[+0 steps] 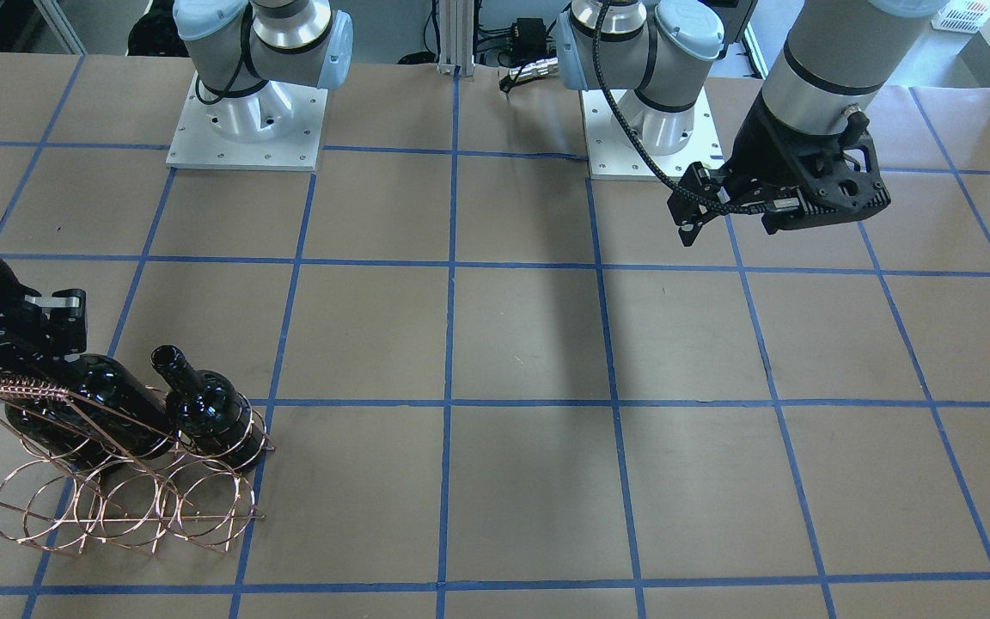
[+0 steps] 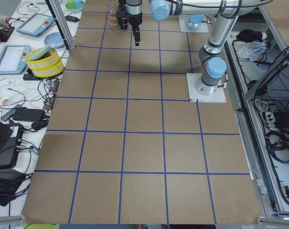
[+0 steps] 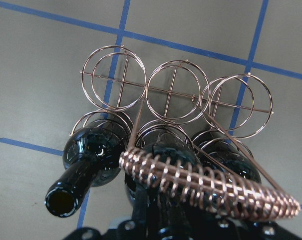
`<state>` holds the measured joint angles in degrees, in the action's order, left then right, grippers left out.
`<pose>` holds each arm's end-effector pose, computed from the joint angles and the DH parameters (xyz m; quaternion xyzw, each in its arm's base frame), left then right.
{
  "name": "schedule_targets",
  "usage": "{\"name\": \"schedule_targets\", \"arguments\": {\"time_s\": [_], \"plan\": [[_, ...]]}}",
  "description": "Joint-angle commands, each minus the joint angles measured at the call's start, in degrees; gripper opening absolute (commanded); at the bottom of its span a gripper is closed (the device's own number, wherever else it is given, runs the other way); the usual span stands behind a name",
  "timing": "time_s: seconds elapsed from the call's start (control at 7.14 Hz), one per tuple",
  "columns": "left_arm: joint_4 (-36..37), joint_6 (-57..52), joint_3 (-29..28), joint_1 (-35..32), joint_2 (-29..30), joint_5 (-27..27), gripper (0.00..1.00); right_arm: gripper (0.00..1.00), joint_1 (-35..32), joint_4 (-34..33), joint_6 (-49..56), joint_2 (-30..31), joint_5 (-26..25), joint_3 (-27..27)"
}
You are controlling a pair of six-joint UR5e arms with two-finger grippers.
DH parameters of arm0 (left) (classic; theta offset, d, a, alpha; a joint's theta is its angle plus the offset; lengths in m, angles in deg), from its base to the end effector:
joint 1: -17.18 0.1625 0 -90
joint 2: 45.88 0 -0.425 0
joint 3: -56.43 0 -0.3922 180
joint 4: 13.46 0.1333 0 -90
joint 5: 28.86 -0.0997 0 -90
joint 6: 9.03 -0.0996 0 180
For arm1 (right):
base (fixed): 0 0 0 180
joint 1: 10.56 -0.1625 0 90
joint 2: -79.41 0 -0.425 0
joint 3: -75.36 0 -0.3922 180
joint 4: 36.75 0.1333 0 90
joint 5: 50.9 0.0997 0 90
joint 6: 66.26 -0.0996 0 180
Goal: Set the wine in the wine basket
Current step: 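Lower the bottle into the empty basket slot with the right gripper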
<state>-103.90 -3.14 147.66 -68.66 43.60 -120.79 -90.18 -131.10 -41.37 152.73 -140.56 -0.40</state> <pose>-0.0943 -0.4941 0.4811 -0.0874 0.9960 0.0098 0.0170 0.0206 -0.6308 0.4567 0.1263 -0.9918 0.0168 0.0022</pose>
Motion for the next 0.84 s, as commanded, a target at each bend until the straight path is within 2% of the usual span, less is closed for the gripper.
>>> {"name": "schedule_targets", "arguments": {"time_s": [0.0,0.14,0.56,0.7], "plan": [[0.09,0.09,0.0,-0.03,-0.09,0.0,1.0,0.0,0.08,-3.97,2.0,-1.69,-0.08,-2.1],[0.0,0.09,0.0,-0.03,-0.18,-0.09,1.0,0.0,0.08,-6.87,2.0,-1.52,-0.08,-4.46],[0.0,0.09,0.0,-0.03,-0.01,-0.09,1.0,0.02,0.08,-7.34,1.91,-1.43,0.01,-5.01],[0.09,0.09,0.0,-0.03,-0.01,0.0,1.0,0.23,0.08,-7.25,2.0,-1.43,-0.08,-5.28]]}}
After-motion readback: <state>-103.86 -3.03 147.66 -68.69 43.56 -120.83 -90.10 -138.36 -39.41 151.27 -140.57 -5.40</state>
